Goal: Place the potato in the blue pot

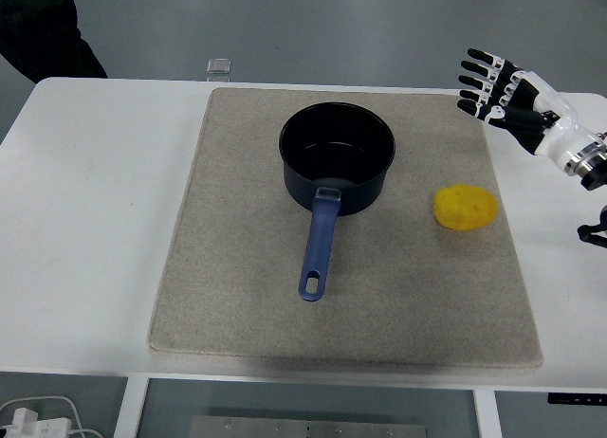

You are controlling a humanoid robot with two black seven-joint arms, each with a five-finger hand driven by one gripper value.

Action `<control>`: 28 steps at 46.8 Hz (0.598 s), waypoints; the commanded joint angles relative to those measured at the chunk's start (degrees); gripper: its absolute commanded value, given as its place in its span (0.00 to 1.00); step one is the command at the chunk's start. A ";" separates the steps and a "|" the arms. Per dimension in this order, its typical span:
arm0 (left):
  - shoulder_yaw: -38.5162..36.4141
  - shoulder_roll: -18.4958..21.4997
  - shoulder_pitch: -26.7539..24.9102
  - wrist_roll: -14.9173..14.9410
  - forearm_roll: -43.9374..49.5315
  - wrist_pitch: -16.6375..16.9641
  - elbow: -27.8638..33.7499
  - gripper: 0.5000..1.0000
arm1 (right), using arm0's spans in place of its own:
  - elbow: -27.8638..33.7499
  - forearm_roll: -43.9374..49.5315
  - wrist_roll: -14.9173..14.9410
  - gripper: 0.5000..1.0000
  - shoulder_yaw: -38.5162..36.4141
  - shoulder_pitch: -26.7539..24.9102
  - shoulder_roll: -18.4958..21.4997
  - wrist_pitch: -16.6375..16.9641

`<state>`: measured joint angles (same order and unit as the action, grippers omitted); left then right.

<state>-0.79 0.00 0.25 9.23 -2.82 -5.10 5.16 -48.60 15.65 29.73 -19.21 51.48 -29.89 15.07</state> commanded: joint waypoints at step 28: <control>-0.09 0.00 0.01 0.00 0.00 0.00 -0.15 0.99 | -5.37 16.96 5.27 0.83 0.23 -9.11 -5.97 -2.76</control>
<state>-0.81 0.00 0.27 9.23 -2.81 -5.09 4.89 -53.31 32.49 35.01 -18.89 42.96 -34.83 12.30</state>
